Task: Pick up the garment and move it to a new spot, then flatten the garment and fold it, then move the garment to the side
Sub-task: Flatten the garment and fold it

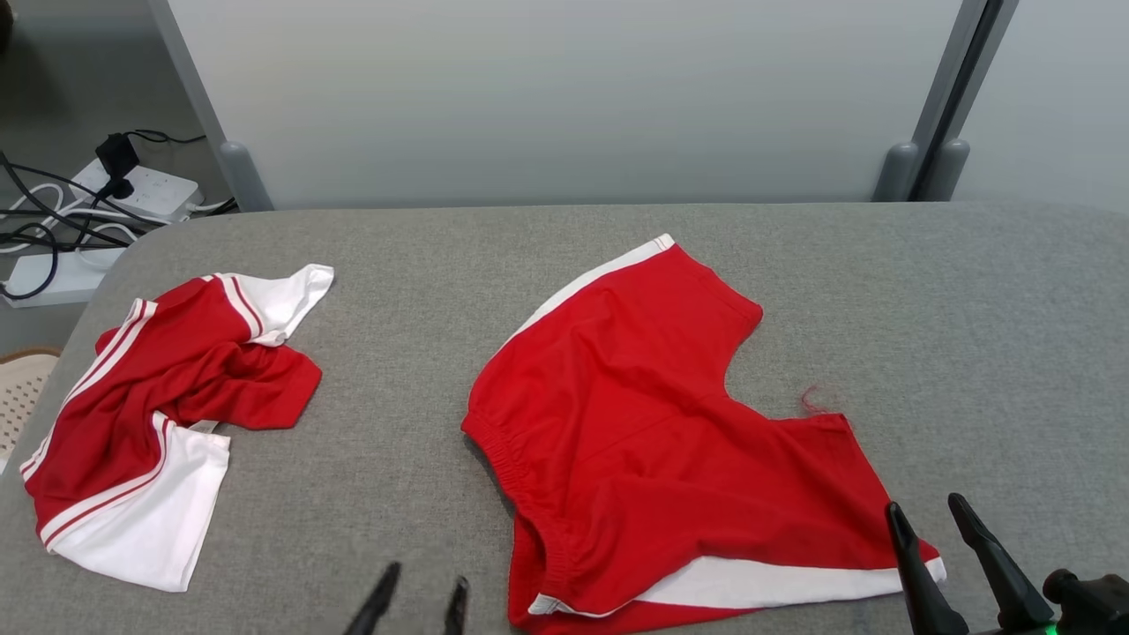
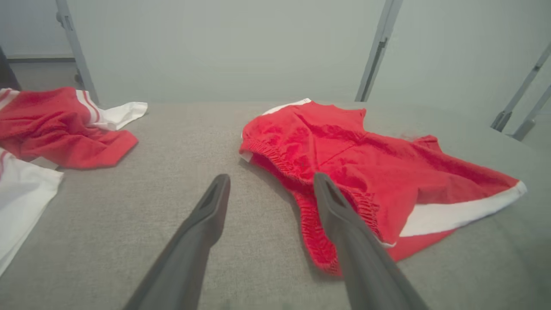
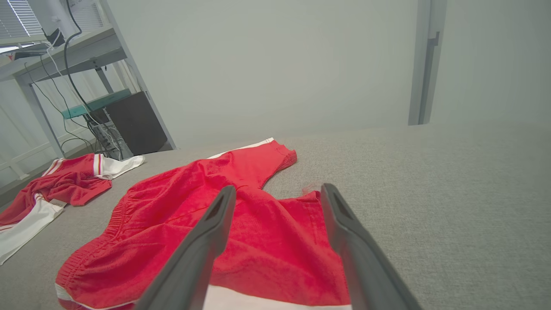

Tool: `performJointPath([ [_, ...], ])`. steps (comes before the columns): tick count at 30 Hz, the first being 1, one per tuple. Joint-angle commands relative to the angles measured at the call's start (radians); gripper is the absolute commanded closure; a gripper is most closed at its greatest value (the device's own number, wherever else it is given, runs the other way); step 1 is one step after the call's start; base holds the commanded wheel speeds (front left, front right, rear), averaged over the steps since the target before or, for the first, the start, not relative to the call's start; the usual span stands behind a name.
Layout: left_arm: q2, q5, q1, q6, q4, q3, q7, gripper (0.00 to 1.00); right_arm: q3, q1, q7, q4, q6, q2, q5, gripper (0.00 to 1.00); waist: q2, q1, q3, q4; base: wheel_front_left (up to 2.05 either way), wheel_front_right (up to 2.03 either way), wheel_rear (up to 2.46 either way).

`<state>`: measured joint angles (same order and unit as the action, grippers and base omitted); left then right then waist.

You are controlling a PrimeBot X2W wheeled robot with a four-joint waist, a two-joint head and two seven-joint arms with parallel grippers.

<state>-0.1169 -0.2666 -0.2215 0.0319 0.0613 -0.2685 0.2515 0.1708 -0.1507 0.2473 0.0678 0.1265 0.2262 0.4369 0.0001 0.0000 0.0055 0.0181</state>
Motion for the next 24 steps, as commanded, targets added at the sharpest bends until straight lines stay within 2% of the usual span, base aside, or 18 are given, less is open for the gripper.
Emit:
performJointPath([
  [1,-0.017,0.033,0.036,-0.033,-0.002,-0.003,0.010,0.00,0.013,0.018,0.014,-0.035,0.004,0.024,0.009,0.00,-0.0001,0.0000,0.007,0.008,0.00,0.00,0.00],
  [4,-0.064,0.091,0.090,-0.108,0.055,-0.096,-0.010,0.00,0.024,0.027,0.014,-0.037,0.004,0.037,0.013,0.00,-0.0001,0.0000,0.025,0.018,0.00,0.00,0.00],
  [6,-0.077,0.110,0.122,-0.123,0.072,-0.129,-0.020,0.00,0.024,0.035,0.014,-0.038,0.004,0.043,0.017,0.00,-0.0001,0.0000,0.032,0.020,0.00,0.00,0.00],
  [18,-0.070,0.108,0.231,-0.154,0.177,-0.250,-0.060,0.00,0.028,0.053,0.014,-0.048,0.004,0.057,0.033,0.00,-0.0001,0.0000,0.071,-0.007,0.00,0.00,0.00],
  [24,-0.066,0.116,0.277,-0.156,0.214,-0.276,-0.055,0.00,0.028,0.064,0.014,-0.051,0.004,0.068,0.042,0.00,-0.0001,0.0000,0.094,-0.020,0.00,0.00,0.00],
])
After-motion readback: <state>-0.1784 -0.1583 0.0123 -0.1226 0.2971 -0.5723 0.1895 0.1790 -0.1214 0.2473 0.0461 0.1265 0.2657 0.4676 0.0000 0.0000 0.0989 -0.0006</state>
